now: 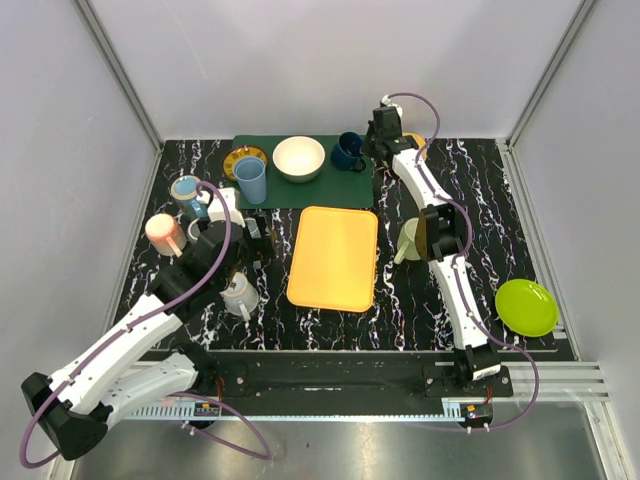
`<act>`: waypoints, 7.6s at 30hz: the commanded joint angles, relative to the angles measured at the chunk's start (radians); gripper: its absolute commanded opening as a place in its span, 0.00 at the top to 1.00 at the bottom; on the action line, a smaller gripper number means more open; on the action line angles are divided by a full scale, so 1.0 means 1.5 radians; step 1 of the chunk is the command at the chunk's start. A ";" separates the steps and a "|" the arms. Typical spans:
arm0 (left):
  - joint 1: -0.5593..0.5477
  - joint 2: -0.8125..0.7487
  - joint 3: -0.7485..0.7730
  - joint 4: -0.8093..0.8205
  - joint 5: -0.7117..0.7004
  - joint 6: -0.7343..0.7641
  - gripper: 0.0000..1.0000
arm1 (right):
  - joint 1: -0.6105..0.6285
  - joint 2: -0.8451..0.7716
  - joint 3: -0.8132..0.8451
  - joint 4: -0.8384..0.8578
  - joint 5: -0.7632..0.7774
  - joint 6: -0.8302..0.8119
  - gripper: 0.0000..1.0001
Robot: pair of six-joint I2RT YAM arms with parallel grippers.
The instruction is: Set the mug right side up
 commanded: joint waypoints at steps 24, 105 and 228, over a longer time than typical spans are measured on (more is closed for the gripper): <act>0.007 0.010 -0.001 0.034 0.046 0.008 0.01 | 0.030 -0.147 -0.034 0.015 -0.120 -0.459 1.00; 0.012 0.011 -0.034 0.036 0.041 -0.010 0.01 | 0.062 0.004 -0.060 0.024 -0.062 0.054 1.00; -0.134 0.587 0.695 -0.084 0.076 -0.002 1.00 | 0.160 -0.896 -0.792 -0.122 0.108 -0.075 0.62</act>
